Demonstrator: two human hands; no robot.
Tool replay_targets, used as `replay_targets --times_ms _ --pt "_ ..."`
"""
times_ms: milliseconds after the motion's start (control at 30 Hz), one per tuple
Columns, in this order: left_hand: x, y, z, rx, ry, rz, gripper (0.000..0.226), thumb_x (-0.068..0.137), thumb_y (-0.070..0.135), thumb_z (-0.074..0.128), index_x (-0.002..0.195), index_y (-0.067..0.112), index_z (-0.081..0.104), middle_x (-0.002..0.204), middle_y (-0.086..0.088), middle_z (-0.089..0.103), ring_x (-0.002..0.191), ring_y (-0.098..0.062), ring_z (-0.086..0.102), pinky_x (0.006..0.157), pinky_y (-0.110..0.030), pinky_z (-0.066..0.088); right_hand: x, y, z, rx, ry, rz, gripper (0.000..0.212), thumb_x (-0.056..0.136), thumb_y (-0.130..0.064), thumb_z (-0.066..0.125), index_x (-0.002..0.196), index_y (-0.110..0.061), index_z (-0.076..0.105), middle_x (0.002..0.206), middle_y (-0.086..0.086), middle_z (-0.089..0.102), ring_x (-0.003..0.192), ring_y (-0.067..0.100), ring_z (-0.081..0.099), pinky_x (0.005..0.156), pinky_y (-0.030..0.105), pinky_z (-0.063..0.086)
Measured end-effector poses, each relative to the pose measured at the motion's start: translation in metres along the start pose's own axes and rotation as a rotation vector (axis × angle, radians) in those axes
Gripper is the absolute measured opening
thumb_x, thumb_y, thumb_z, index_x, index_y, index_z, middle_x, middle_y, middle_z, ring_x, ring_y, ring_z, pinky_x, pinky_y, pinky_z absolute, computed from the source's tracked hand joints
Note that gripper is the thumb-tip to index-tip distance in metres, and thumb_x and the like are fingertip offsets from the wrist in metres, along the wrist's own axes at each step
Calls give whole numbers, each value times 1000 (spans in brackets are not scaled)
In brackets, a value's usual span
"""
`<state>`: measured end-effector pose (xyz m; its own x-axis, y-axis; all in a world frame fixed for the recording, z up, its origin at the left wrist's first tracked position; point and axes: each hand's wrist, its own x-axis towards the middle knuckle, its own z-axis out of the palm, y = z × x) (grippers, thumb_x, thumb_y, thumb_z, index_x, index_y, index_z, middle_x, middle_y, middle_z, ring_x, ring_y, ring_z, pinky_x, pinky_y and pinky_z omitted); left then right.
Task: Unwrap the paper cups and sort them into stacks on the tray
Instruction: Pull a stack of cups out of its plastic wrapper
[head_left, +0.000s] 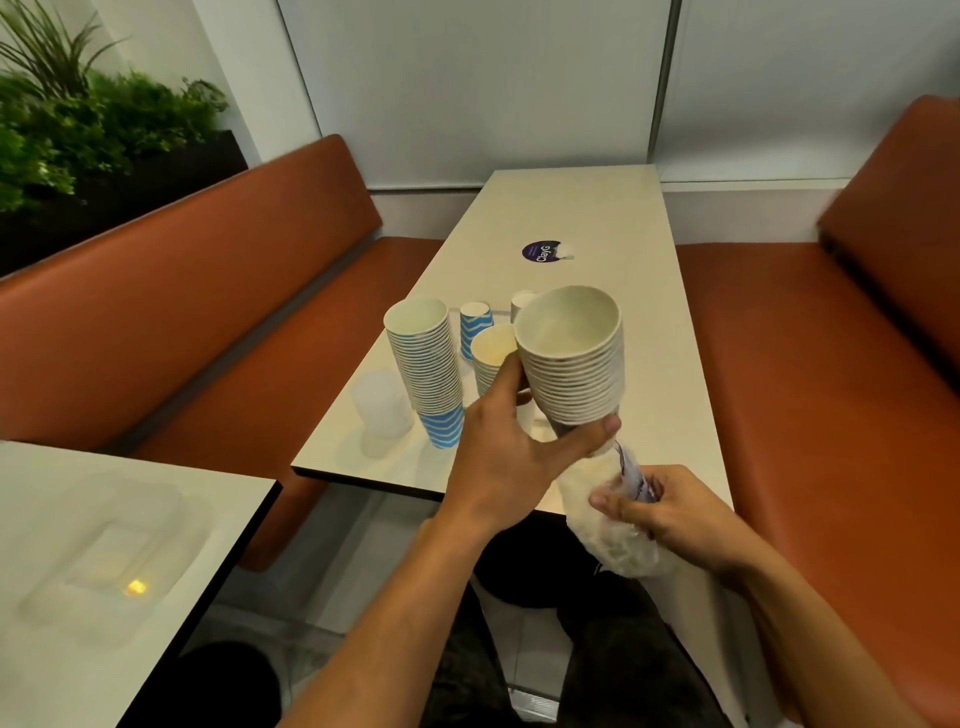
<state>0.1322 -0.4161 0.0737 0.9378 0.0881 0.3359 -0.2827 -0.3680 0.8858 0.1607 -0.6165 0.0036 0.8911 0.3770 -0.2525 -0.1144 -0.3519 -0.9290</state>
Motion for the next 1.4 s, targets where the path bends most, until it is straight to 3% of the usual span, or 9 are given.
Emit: replay_targets --times_ms 233,367,467,667,867,1033,1200,1300,1400 --pt "9 -31 34 -92 50 -106 71 79 30 91 134 42 48 120 23 68 107 -3 68 89 -29 59 7 18 -19 230 594 53 41 96 -39 68 74 -4 72 63 4 69 42 -1 55 41 13 40" --pt "8 -69 66 25 14 -187 81 79 45 86 145 37 40 127 16 66 110 -5 66 95 -36 58 4 12 -37 421 744 39 25 99 -37 66 85 -17 67 87 8 73 71 18 66 63 31 56" --pt "12 -88 84 103 49 -268 82 77 49 83 144 34 39 130 10 65 116 -19 65 96 -42 56 2 10 -42 458 753 32 23 98 -37 67 88 -16 68 93 12 75 84 29 71 83 49 58" --pt "17 -108 104 157 39 -362 72 82 41 83 141 26 44 136 5 63 122 -24 60 98 -42 51 3 12 -37 405 691 39 31 97 -41 67 93 -10 69 86 10 74 54 7 65 42 19 47" --pt "32 -112 115 182 38 -397 83 87 36 80 155 24 33 141 -1 62 125 -26 59 98 -38 49 3 10 -34 473 663 33 68 87 -56 70 106 9 65 85 25 69 71 29 57 54 31 42" --pt "21 -115 111 221 -51 -472 93 87 29 81 159 25 22 152 1 53 137 -26 53 110 -41 45 -2 3 -31 557 662 -17 34 94 -45 68 87 -12 69 70 6 68 52 13 52 40 20 37" --pt "-25 -98 92 217 -105 -502 91 89 36 77 160 33 19 157 5 46 139 -18 51 115 -40 44 -13 -9 -32 527 598 -99 29 96 -42 66 84 -16 67 63 -4 72 43 0 54 40 15 37" --pt "-43 -76 74 96 3 -382 76 91 33 76 155 35 34 146 15 53 128 -2 54 109 -36 50 -17 -26 -28 486 516 -160 36 88 -48 70 96 -13 73 85 8 79 61 12 69 49 20 49" --pt "-39 -45 48 -96 118 -168 66 93 23 77 150 31 44 143 17 55 125 0 57 98 -30 56 -14 -47 -16 411 384 -198 58 77 -64 77 99 -10 77 100 22 77 84 43 69 76 47 54"
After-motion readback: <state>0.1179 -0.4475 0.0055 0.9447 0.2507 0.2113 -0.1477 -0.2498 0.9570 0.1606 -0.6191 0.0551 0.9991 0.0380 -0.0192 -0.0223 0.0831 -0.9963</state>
